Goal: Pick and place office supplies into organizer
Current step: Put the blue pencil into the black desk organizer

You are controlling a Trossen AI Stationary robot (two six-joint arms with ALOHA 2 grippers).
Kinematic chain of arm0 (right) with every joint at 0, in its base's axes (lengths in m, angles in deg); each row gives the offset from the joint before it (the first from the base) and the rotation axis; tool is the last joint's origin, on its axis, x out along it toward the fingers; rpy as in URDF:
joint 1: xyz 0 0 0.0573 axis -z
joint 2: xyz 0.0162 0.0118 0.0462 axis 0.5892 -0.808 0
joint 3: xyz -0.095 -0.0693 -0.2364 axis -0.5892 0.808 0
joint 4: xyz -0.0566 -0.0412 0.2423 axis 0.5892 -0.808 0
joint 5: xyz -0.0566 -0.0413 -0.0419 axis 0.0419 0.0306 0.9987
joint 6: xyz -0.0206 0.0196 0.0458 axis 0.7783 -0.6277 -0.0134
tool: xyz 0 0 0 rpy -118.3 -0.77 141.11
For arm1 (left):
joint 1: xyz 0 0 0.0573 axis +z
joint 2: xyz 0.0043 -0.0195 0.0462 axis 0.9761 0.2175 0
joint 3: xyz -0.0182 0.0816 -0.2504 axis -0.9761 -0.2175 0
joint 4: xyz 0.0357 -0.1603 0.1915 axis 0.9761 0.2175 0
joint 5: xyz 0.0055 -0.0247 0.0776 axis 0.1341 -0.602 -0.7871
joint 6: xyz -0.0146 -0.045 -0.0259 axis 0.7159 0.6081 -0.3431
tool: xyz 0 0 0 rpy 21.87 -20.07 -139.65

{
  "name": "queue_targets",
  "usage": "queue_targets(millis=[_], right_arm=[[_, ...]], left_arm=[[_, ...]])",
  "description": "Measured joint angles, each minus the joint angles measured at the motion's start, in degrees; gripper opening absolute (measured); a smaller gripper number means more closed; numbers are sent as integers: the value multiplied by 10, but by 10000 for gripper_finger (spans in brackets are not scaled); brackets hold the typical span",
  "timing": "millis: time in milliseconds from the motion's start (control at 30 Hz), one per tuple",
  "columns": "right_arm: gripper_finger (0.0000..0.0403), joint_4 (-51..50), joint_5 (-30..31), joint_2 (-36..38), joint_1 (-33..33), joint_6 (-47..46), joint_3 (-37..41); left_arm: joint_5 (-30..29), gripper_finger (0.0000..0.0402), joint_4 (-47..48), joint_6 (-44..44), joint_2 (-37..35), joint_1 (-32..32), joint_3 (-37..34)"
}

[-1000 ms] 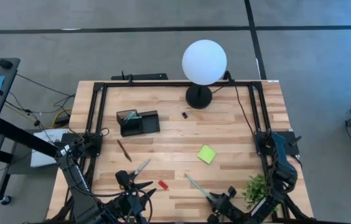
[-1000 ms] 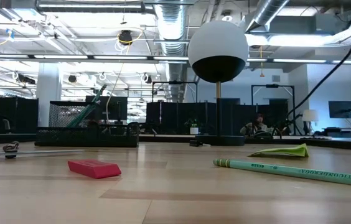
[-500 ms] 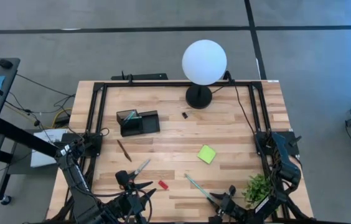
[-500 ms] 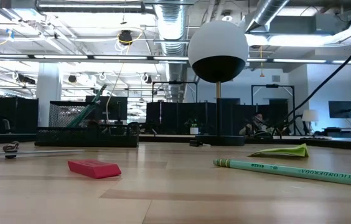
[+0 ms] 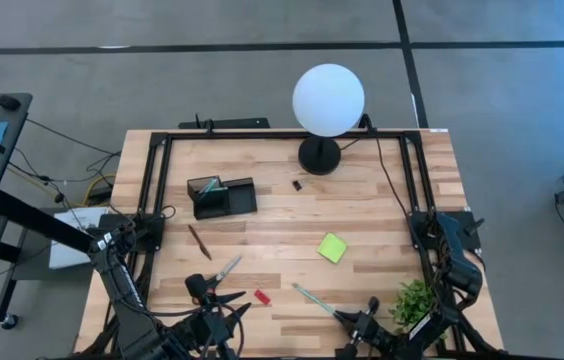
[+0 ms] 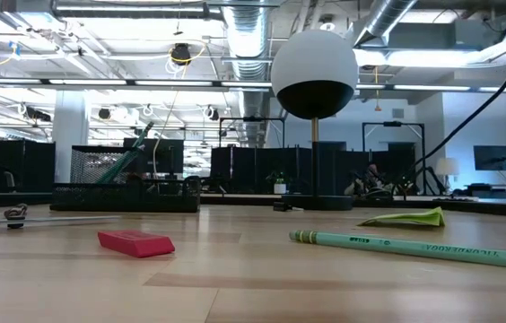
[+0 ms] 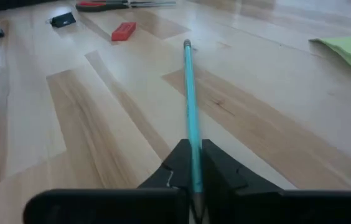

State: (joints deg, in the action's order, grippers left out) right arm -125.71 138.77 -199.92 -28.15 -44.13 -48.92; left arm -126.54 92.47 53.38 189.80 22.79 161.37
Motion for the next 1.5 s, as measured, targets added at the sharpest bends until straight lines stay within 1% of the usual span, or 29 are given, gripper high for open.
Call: queue_targets(millis=[67, 133, 200, 333, 367, 433, 533, 600, 667, 800, 867, 900, 967, 1067, 1133, 1233, 1300, 1433, 1500], right_arm=[[20, 1, -3, 1, 1, -1, -1], [18, 0, -3, 0, 0, -1, -4], [10, -10, -2, -2, -1, -3, -12], [12, -32, -11, -5, 0, -11, -27], [12, -37, -12, -5, 2, -10, -30], [10, -49, -17, -6, 4, -9, -38], [10, -69, -22, -6, 7, -7, -50], [10, -87, -22, -7, 7, -10, -61], [10, -110, -30, -7, 7, -11, -76], [9, -142, -39, -4, 10, -5, -92], [9, -153, -40, -4, 11, 1, -99], [9, -153, -39, -4, 11, 2, -100], [9, -156, -36, -4, 11, 2, -104], [9, -162, -16, -4, 13, 16, -115], [9, -180, -3, -3, 15, 17, -126], [9, -206, 2, -3, 22, 28, -145], [9, -216, 7, -3, 29, 31, -153], [9, -221, 7, -2, 39, 44, -156], [9, -221, 10, -2, 43, 45, -156]], left_arm=[[-4, 112, 0, 7, 0, 2, 0], [15, 112, 0, 6, 0, 7, 0], [65, 112, 0, 1, 0, 18, 0], [167, 112, -3, -14, -1, 55, -11], [179, 112, -4, -23, -1, 66, -20], [190, 112, -6, -69, -1, 91, -36], [196, 112, -29, -132, -1, 135, -78], [205, 112, -84, -188, -1, 161, -108], [229, 112, -177, -273, -1, 181, -145], [305, 112, -406, -485, 0, 213, -214], [353, 112, -508, -561, 0, 231, -247], [375, 112, -544, -585, 0, 240, -260], [415, 112, -608, -617, 0, 255, -281], [476, 112, -674, -652, 0, 274, -314], [520, 112, -702, -664, 0, 284, -332], [584, 112, -760, -670, 0, 295, -357], [605, 112, -774, -672, 0, 297, -365], [611, 112, -782, -704, 0, 296, -364], [623, 112, -779, -714, 0, 295, -364]])
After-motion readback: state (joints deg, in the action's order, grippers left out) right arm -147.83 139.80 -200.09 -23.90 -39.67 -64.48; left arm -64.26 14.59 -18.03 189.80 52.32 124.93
